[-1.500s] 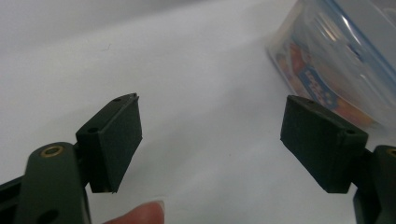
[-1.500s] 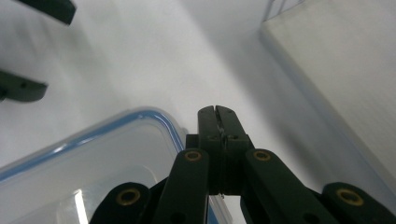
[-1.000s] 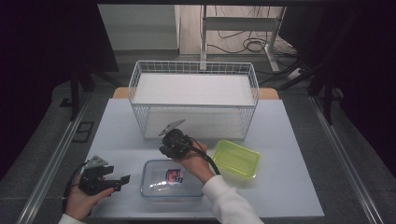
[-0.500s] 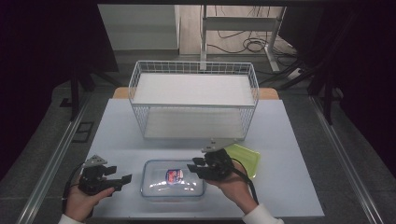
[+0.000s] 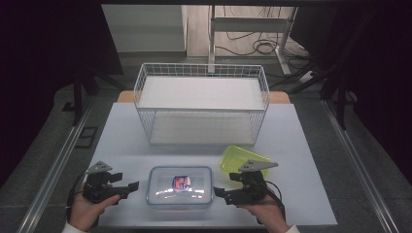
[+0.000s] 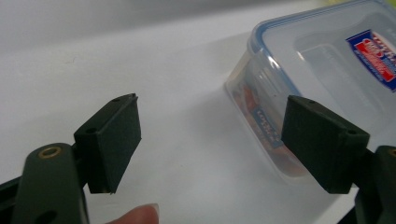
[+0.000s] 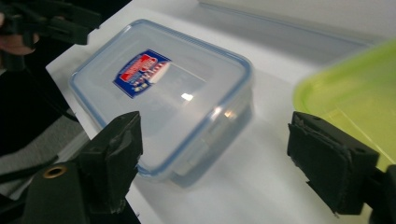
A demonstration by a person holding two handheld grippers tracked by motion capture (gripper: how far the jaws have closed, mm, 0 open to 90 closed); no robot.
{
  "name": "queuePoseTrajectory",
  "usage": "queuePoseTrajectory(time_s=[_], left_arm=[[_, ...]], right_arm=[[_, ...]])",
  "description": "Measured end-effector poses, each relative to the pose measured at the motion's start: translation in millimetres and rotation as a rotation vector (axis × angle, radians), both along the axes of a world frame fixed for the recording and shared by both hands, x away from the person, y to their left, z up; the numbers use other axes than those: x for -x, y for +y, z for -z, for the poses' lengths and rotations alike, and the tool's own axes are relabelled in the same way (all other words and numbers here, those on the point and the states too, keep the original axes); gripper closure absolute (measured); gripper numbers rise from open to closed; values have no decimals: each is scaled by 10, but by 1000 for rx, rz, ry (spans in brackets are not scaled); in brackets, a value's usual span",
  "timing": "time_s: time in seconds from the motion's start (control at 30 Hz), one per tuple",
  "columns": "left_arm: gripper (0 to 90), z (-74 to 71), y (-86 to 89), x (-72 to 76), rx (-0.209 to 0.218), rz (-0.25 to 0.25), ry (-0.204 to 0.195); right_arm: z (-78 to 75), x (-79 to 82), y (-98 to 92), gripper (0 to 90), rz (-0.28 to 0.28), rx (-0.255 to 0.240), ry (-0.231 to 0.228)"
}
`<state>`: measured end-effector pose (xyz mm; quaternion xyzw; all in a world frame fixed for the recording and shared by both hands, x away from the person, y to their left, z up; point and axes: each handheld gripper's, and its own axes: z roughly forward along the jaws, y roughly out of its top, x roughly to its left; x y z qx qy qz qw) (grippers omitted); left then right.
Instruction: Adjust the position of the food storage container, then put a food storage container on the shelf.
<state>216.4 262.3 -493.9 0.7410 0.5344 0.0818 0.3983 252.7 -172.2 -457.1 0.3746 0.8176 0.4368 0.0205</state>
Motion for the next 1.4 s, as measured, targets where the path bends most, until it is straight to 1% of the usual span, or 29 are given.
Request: queuePoseTrajectory(time_s=[0.03, 0.07, 0.13, 0.17, 0.2, 0.3, 0.33, 0.37, 0.43, 0.5, 0.6, 0.7, 0.77, 0.83, 0.87, 0.9, 0.93, 0.97, 1.0, 1.03, 1.07, 1.23, 1.33, 1.37, 1.4], left_arm=[[198, 0, 0, 0, 0, 0, 0], [198, -8, 9, 5, 6, -2, -2], [197, -20, 28, 9, 15, -3, -6], [197, -20, 28, 9, 15, -3, -6], [197, -24, 31, 8, 17, -4, -4], [196, -37, 30, 9, 18, -6, -5], [193, -53, 21, 16, 24, -5, -8], [190, -53, 21, 16, 24, -5, -8], [181, -77, 11, 32, 40, -4, -8], [174, -85, 9, 38, 47, -6, -8], [159, -110, -5, 53, 47, -7, -16], [150, -111, -23, 58, 53, 0, -9], [146, -107, -27, 65, 69, 4, 3], [141, -99, -21, 67, 118, 12, 25], [136, -87, -17, 66, 184, 18, 58], [133, -87, -17, 66, 184, 18, 58], [127, -78, -20, 64, 203, 25, 77], [127, -69, -24, 61, 215, 28, 90], [125, -36, -25, 43, 251, 34, 131], [125, -36, -25, 43, 251, 34, 131], [125, -18, -26, 32, 267, 34, 149], [132, 92, -43, -36, 289, 44, 215], [136, 173, -78, -88, 320, 50, 256], [138, 214, -102, -122, 351, 58, 281], [139, 224, -113, -135, 363, 60, 288]], right_arm=[[15, 3, -32, 171, 15, -1, 11], [15, 3, -32, 171, 15, -1, 11], [47, 12, -93, 177, 40, -1, 22], [47, 12, -93, 177, 40, -1, 22], [62, 15, -122, 181, 56, -10, 29], [71, 18, -139, 183, 67, -19, 33], [74, 27, -153, 187, 75, -31, 38], [70, 33, -157, 187, 75, -34, 41], [60, 48, -157, 188, 77, -37, 38], [54, 54, -158, 188, 77, -37, 37], [33, 80, -162, 183, 83, -45, 33], [32, 90, -168, 182, 89, -57, 37], [37, 102, -169, 182, 91, -63, 41], [55, 113, -161, 182, 93, -71, 53], [90, 129, -133, 183, 89, -83, 70], [90, 129, -133, 183, 89, -83, 70], [107, 140, -92, 182, 74, -83, 77], [107, 140, -92, 182, 74, -83, 77], [116, 133, -68, 183, 67, -79, 81], [116, 133, -68, 183, 67, -79, 81], [121, 123, -59, 183, 63, -76, 85], [149, 115, -14, 184, 50, -43, 80], [162, 129, 3, 185, 42, -29, 77], [162, 129, 11, 186, 35, -18, 69], [160, 129, 16, 187, 31, -14, 66]])
